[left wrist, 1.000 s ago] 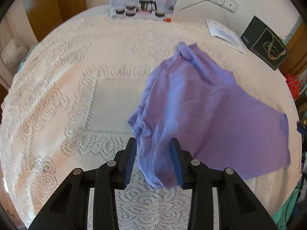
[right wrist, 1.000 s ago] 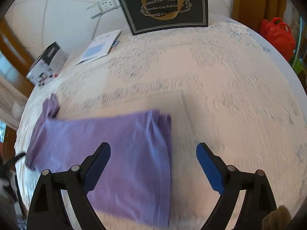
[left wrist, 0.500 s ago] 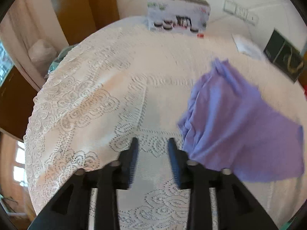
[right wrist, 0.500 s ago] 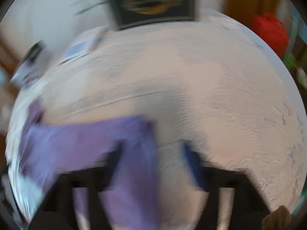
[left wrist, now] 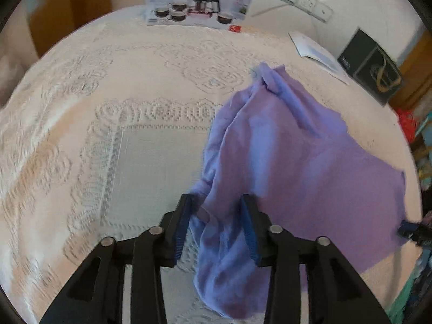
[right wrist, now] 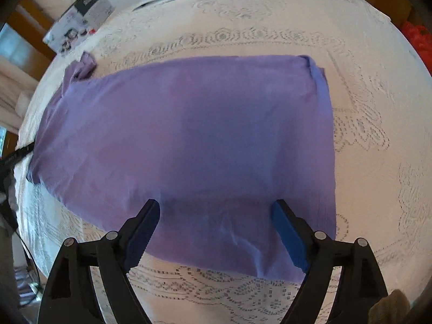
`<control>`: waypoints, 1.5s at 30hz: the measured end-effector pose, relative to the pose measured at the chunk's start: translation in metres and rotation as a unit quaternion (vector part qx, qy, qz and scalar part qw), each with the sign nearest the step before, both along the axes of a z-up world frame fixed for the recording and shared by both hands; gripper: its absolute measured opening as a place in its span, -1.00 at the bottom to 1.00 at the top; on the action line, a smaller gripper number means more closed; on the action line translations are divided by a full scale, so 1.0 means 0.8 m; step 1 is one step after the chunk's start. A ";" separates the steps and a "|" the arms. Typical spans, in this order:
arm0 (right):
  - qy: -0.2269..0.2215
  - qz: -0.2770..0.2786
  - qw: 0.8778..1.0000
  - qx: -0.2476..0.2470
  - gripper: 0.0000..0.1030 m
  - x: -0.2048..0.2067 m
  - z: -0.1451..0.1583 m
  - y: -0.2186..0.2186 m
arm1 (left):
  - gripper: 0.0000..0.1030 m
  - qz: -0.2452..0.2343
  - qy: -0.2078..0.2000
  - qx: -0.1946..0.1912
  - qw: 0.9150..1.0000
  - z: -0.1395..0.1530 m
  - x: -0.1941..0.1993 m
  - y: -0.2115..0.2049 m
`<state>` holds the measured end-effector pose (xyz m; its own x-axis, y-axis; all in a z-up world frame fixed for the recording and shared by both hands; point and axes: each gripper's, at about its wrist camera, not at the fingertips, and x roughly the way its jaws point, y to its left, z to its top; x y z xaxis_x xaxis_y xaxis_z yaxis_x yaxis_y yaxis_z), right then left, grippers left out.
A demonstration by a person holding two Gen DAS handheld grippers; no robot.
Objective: Fold clothes
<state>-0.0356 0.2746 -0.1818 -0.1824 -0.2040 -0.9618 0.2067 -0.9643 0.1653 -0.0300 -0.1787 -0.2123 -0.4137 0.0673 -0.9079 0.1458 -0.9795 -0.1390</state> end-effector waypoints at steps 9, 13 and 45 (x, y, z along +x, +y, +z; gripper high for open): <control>0.010 0.020 1.000 0.021 1.00 0.005 -0.007 -0.012 | -0.80 -0.035 -0.016 -0.124 0.992 0.011 -0.037 -0.024; 0.016 0.020 0.999 0.032 1.00 0.008 -0.008 -0.013 | -0.62 -0.021 -0.008 -0.086 0.996 0.029 -0.028 -0.022; 0.000 -0.017 0.995 -0.096 1.00 0.000 -0.003 0.028 | -1.00 0.035 -0.033 -0.133 0.990 0.033 0.122 -0.029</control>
